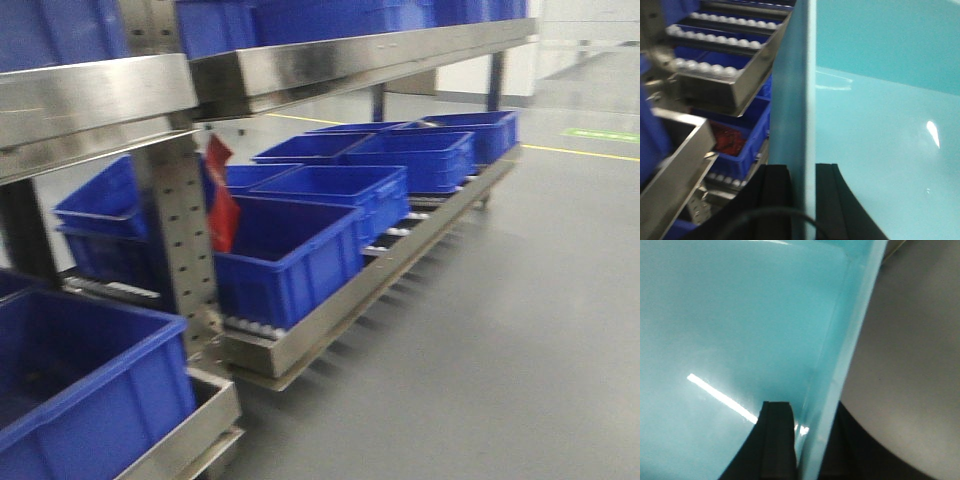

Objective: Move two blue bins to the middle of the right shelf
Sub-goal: 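Turn the base toward the other rack of dark blue bins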

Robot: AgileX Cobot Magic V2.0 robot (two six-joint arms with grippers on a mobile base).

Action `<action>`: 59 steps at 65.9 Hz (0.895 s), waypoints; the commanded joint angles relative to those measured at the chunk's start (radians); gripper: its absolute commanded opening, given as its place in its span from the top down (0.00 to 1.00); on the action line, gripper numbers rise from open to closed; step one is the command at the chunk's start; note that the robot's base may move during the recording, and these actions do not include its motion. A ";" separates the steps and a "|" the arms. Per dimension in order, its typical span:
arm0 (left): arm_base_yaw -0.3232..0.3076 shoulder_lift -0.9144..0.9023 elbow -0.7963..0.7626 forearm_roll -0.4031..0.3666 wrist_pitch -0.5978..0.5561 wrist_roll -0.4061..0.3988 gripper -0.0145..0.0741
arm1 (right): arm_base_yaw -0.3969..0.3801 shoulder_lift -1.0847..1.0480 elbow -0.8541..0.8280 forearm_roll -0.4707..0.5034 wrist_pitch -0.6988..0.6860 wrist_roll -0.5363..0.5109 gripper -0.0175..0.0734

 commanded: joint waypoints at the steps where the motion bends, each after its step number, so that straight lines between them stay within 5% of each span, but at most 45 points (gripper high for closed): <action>1: -0.003 -0.018 -0.014 -0.041 -0.088 -0.024 0.96 | -0.004 -0.006 -0.008 -0.012 -0.012 -0.028 0.98; 59: -0.003 -0.018 -0.014 -0.041 -0.088 -0.024 0.96 | -0.004 -0.006 -0.008 -0.012 -0.012 -0.028 0.98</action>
